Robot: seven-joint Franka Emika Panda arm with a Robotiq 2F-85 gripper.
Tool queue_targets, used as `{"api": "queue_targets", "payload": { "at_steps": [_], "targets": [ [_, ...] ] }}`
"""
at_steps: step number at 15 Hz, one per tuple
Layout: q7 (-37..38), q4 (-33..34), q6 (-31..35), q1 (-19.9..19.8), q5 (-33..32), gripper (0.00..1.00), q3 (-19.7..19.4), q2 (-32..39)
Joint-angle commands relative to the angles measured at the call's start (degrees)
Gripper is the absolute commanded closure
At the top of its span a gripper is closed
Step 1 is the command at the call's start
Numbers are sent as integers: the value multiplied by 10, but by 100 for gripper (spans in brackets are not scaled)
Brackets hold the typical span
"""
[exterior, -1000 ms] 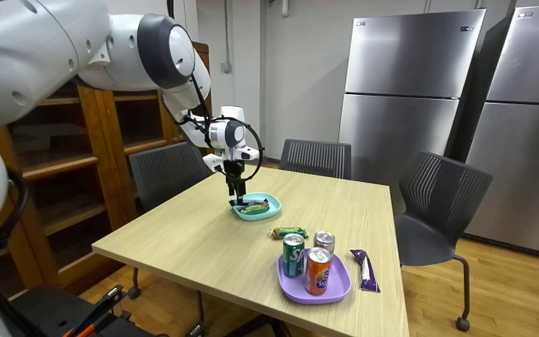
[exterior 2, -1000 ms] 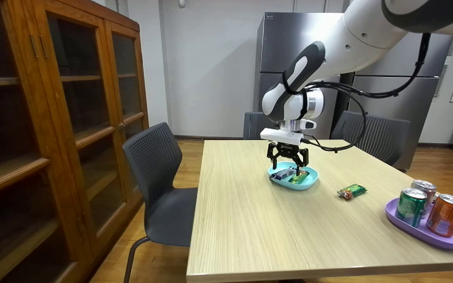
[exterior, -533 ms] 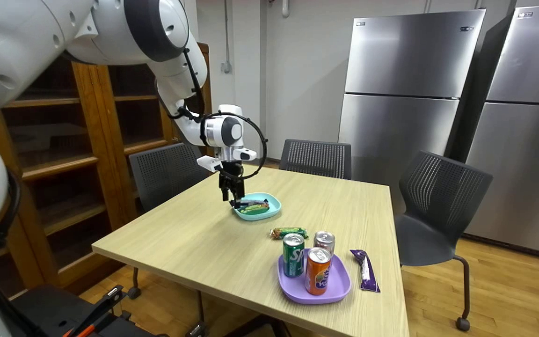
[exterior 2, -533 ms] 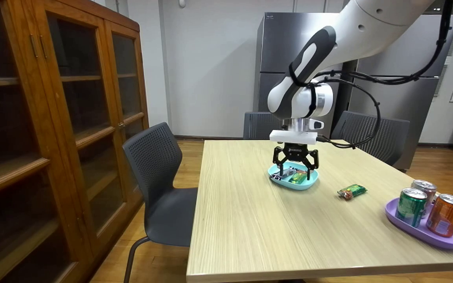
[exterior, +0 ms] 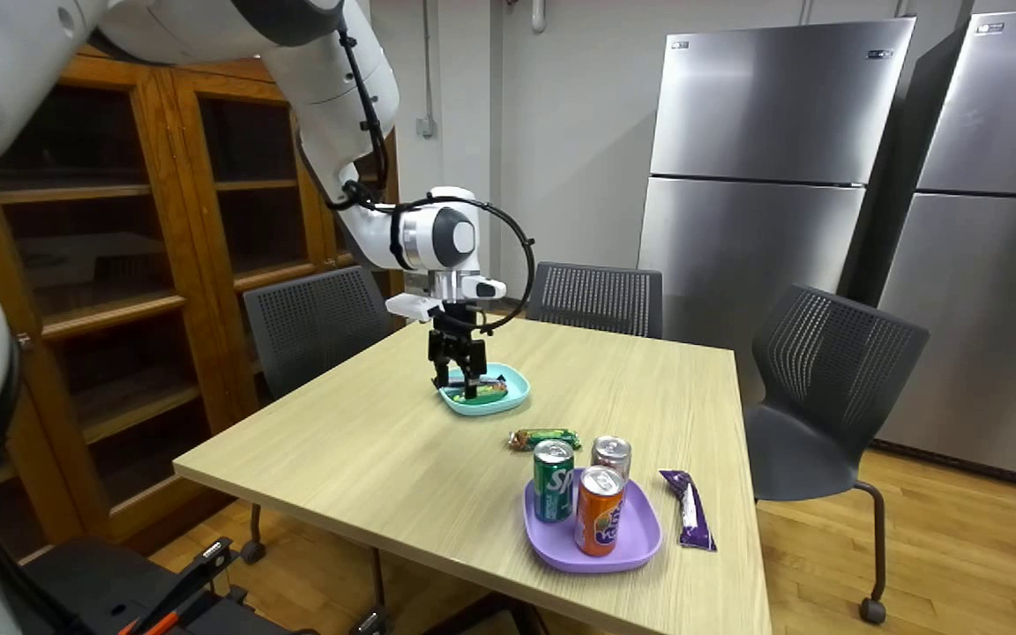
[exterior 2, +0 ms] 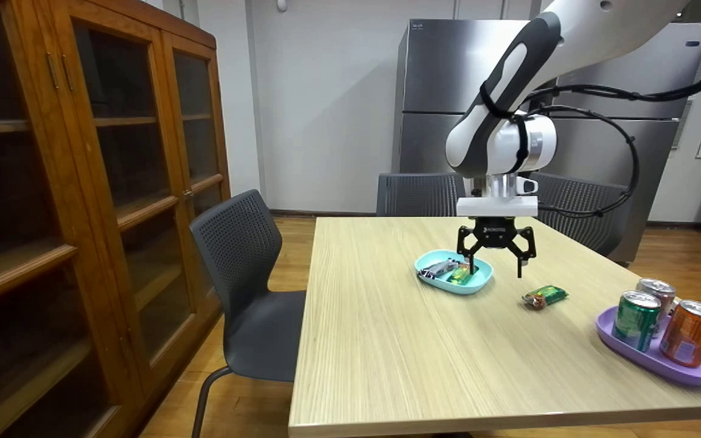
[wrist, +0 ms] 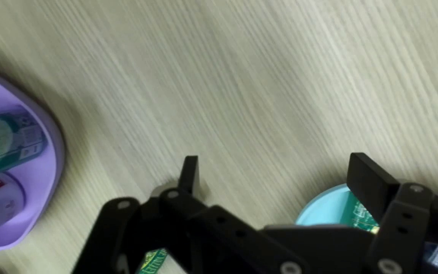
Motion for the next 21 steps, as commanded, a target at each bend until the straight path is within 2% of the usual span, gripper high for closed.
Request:
{"api": "queue_targets", "payload": {
  "at_steps": [1, 6, 11, 21],
  "targets": [
    [-39, -54, 24, -29, -4, 0, -4, -40],
    [-69, -60, 60, -77, 9, 0, -11, -35],
    [-63, -46, 109, -106, 27, 0, -12, -12],
    [-33, -7, 149, -107, 66, 0, -18, 50]
  ]
}}
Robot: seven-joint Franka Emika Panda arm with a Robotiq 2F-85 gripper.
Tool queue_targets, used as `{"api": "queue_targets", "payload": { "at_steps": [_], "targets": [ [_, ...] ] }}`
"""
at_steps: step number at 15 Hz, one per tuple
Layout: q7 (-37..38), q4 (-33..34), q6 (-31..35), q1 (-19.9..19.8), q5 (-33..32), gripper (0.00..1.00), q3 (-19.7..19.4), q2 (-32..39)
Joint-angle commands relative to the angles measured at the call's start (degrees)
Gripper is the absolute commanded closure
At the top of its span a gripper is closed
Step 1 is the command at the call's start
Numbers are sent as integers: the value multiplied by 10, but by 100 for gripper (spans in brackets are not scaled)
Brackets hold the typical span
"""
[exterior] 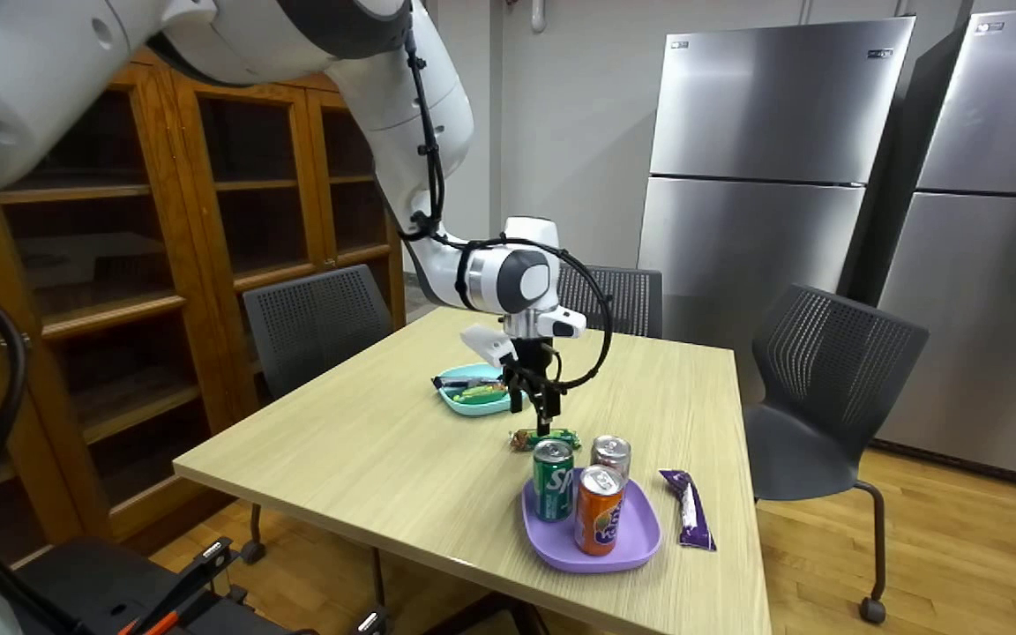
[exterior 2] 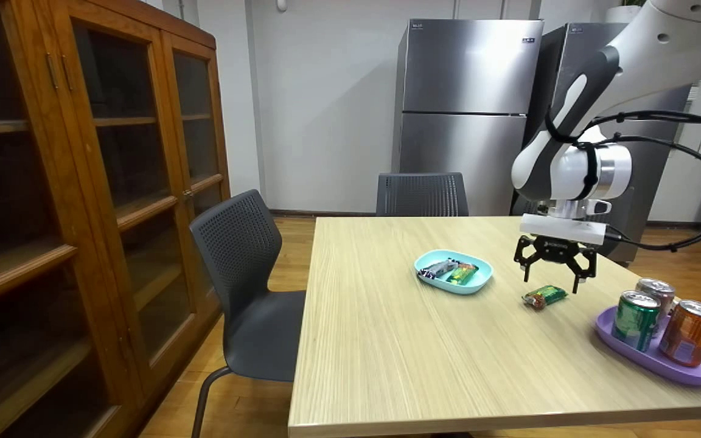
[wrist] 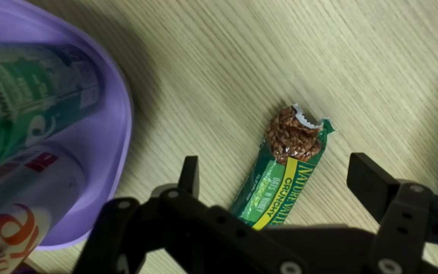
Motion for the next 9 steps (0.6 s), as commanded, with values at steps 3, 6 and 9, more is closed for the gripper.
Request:
{"api": "queue_targets", "payload": {
  "at_steps": [3, 6, 9],
  "targets": [
    [32, 45, 22, 4, 26, 0, -8, 42],
    [49, 68, 25, 5, 35, 0, -13, 62],
    [61, 93, 18, 6, 39, 0, -18, 81]
  ]
}}
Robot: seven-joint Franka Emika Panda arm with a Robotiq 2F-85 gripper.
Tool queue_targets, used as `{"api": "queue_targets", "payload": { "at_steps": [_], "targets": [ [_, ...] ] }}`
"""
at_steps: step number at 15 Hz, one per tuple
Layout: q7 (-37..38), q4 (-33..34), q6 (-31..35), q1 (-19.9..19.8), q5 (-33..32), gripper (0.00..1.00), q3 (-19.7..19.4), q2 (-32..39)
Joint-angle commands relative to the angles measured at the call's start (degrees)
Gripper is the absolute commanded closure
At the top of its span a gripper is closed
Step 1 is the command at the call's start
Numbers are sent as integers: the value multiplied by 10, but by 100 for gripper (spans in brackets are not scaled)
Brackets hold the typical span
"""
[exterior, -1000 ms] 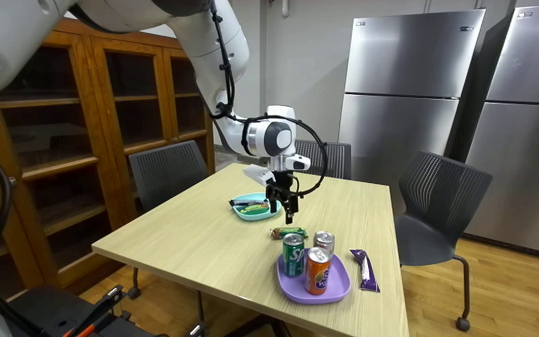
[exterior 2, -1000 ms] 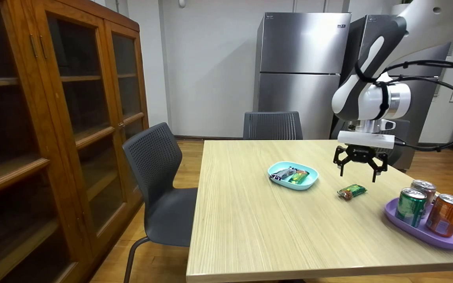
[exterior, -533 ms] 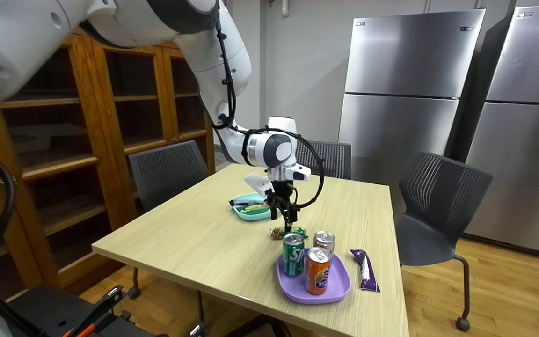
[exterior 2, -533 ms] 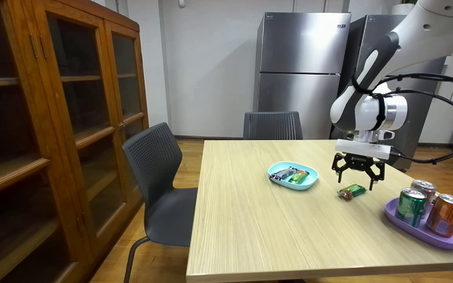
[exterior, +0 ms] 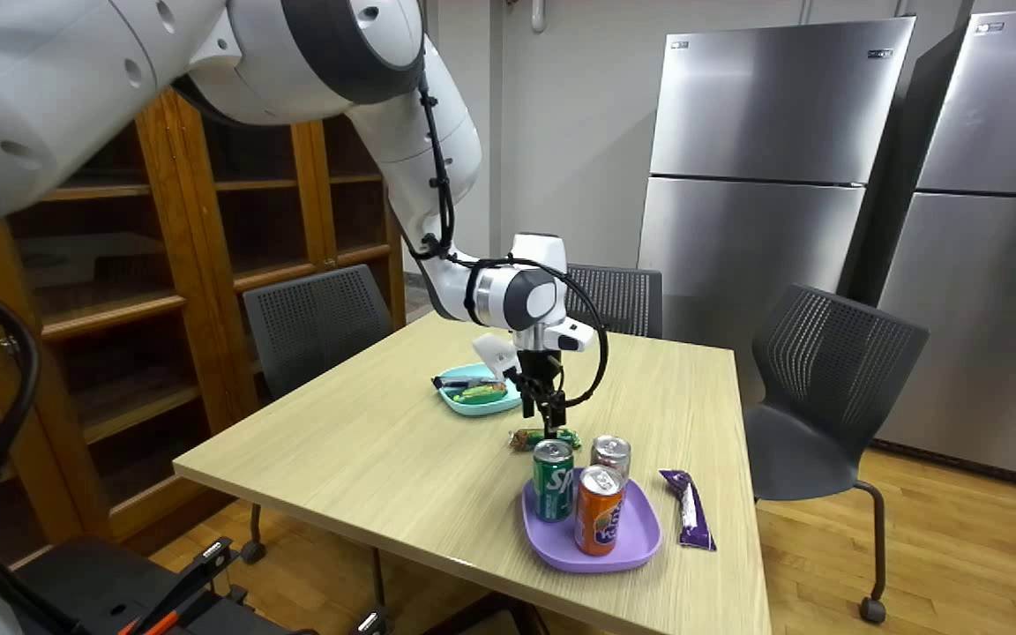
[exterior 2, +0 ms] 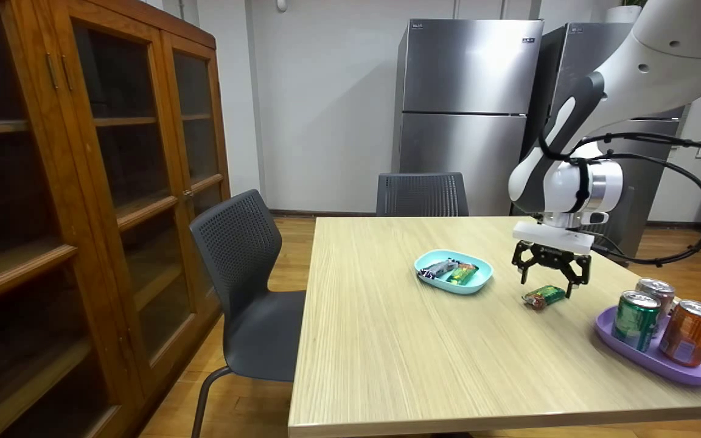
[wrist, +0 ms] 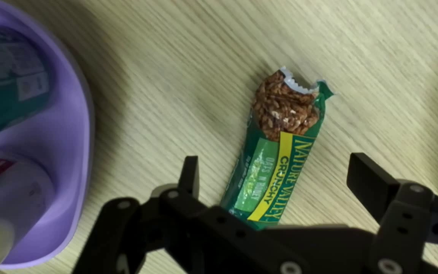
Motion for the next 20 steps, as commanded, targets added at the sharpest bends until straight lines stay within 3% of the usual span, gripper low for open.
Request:
{"api": "queue_targets", "payload": {
  "at_steps": [1, 4, 5, 7, 14, 20],
  "targets": [
    [23, 44, -8, 5, 12, 0, -8, 29],
    [31, 64, -16, 6, 10, 4, -10, 45],
    [32, 69, -18, 6, 9, 26, -11, 49],
    [32, 78, -19, 6, 8, 31, -12, 57],
    [26, 86, -19, 5, 6, 85, -15, 55],
    [11, 79, -14, 15, -1, 88, -11, 23]
  ]
}}
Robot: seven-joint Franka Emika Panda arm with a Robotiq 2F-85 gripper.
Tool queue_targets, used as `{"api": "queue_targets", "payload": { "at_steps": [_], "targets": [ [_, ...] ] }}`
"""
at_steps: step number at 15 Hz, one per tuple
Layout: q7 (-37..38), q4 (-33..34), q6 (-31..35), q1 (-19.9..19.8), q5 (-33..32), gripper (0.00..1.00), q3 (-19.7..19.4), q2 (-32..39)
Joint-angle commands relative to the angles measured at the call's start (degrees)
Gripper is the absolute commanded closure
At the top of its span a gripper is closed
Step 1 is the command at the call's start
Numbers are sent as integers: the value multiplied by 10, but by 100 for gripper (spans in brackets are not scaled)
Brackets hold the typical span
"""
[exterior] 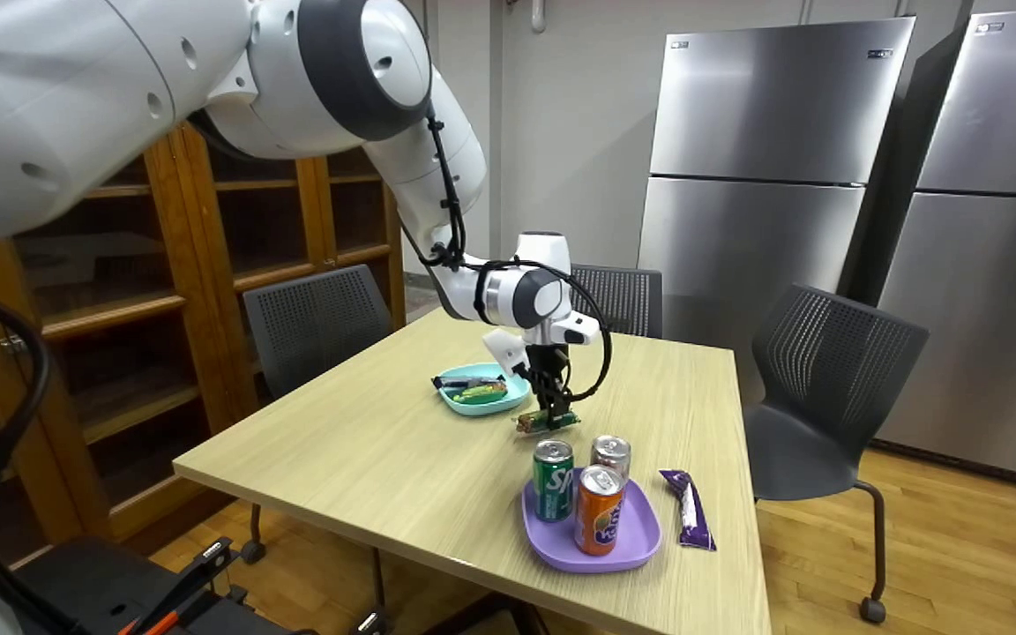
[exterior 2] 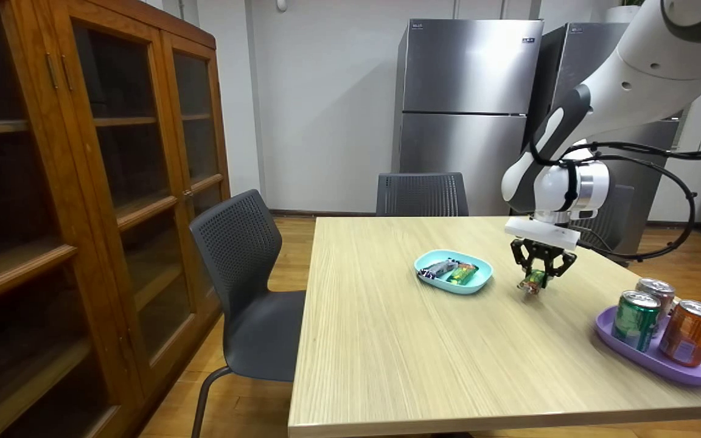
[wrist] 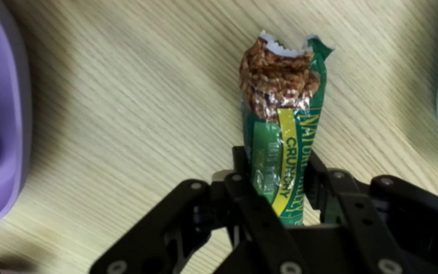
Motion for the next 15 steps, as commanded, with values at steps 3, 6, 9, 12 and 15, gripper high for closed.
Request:
{"api": "queue_targets", "payload": {
  "at_steps": [3, 6, 9, 12, 15],
  "targets": [
    [-15, -4, -23, 17, -5, 88, 6, -35],
    [-26, -7, -20, 26, -5, 88, 14, -43],
    [-38, -3, -22, 38, -6, 88, 26, -46],
    [-50, 10, -28, 49, -8, 88, 38, -40],
    [-58, 24, -36, 59, -12, 88, 46, -34]
  ]
}}
